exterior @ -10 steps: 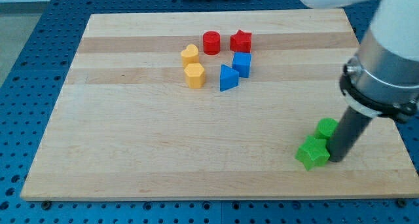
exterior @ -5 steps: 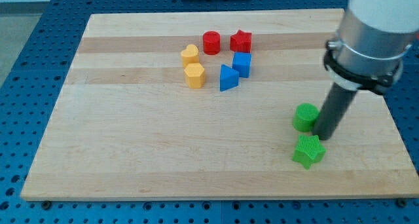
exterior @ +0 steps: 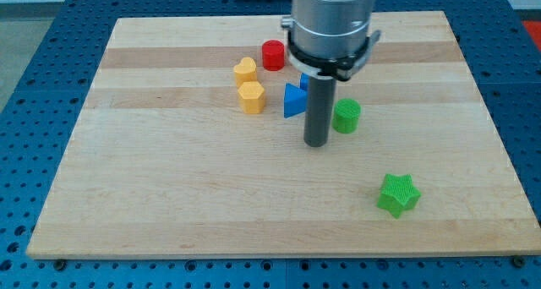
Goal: Move the green circle parallel to the cube
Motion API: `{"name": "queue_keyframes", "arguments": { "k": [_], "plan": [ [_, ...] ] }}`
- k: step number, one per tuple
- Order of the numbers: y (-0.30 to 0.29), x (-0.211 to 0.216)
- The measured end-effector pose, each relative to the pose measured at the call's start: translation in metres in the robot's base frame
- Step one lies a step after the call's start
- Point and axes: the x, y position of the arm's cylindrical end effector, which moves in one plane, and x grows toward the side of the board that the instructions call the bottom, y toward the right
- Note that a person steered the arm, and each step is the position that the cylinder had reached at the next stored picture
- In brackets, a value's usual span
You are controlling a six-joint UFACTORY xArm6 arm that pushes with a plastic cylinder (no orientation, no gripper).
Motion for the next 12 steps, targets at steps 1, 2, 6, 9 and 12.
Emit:
{"name": "queue_keyframes", "arguments": {
  "k": [1,2,6,9,12],
  "plan": [
    [0.006,0.007],
    [0.019,0.010],
    [0.049,-0.010],
    [0.067,-0.035],
    [0.075,-0.041]
  ]
}}
